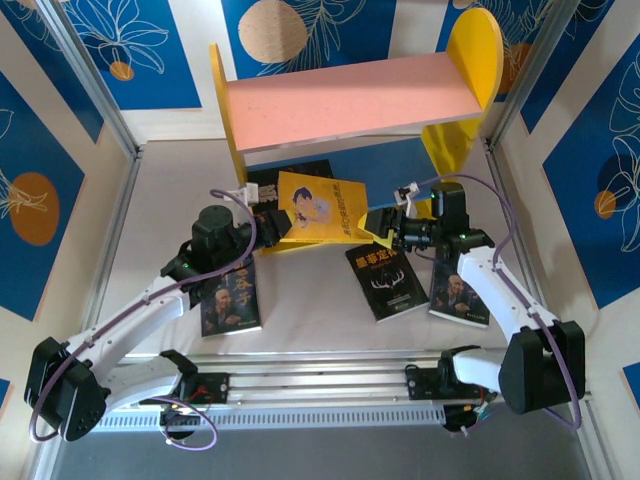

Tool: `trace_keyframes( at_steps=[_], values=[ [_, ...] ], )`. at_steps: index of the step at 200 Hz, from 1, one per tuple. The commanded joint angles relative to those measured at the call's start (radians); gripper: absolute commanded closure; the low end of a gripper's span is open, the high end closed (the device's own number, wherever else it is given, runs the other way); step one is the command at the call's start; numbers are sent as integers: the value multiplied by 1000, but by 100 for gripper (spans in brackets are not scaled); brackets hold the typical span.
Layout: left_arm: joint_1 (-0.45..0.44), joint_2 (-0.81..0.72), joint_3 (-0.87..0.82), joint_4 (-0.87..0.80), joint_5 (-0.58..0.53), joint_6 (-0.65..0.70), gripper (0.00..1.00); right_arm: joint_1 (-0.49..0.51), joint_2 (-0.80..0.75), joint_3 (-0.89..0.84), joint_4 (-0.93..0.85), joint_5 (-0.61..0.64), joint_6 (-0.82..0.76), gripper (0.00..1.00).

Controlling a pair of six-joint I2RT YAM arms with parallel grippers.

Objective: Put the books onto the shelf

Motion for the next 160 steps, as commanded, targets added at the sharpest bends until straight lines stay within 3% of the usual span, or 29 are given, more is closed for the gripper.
trace_keyframes(
  at_steps=[1,53,90,114,140,160],
  values=[
    [-3,-18,-3,157,21,-14,100,14,19,-5,57,-58,27,32],
    [-3,8,-55,289,15,-48,100,16,44,-4,189,-129,97,50],
    [-3,35,-86,372,16,-68,100,9,41,-4,222,-122,119,84],
    [-4,47,-92,394,19,-70,100,5,41,-2,231,-123,115,97],
    [-4,55,-85,368,9,-70,100,-1,41,6,236,-129,98,100],
    [-4,48,-88,355,4,-67,89,-6,41,20,224,-134,61,100]
  ],
)
